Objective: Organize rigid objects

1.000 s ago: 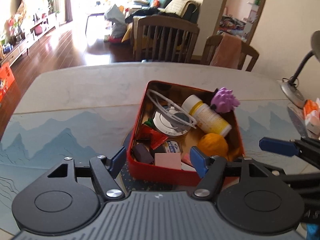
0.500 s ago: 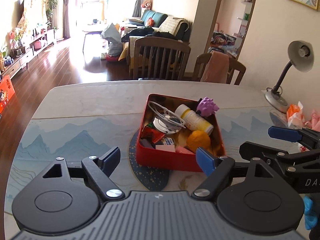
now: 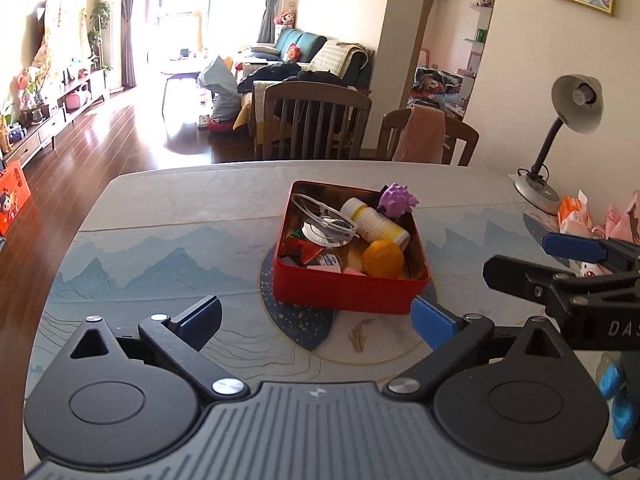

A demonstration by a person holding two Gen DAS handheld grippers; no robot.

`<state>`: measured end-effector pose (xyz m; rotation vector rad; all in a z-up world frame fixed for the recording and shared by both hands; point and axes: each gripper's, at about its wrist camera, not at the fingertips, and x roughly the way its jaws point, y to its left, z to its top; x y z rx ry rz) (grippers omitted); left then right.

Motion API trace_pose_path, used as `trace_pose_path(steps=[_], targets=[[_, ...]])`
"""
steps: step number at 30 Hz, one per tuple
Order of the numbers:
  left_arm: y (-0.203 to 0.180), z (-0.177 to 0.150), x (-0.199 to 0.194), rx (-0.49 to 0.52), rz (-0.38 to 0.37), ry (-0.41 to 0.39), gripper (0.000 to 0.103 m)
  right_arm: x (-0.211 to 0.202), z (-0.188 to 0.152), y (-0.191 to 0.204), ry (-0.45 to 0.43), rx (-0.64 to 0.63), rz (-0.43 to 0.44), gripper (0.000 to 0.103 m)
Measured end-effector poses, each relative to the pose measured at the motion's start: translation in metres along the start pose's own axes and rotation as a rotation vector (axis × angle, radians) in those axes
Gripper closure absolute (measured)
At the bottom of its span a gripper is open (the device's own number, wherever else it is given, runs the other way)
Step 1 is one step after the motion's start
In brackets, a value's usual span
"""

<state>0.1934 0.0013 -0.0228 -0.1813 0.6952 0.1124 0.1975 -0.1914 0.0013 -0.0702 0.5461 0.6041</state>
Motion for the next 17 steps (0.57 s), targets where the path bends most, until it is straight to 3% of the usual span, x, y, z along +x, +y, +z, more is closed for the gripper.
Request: trace_pose_path(steps=[17], targets=[[0.002, -0.013, -0.012, -0.007, 0.042, -0.008, 0.001, -0.002, -0.016, 0.001, 0.021, 0.025, -0.03, 0.0]])
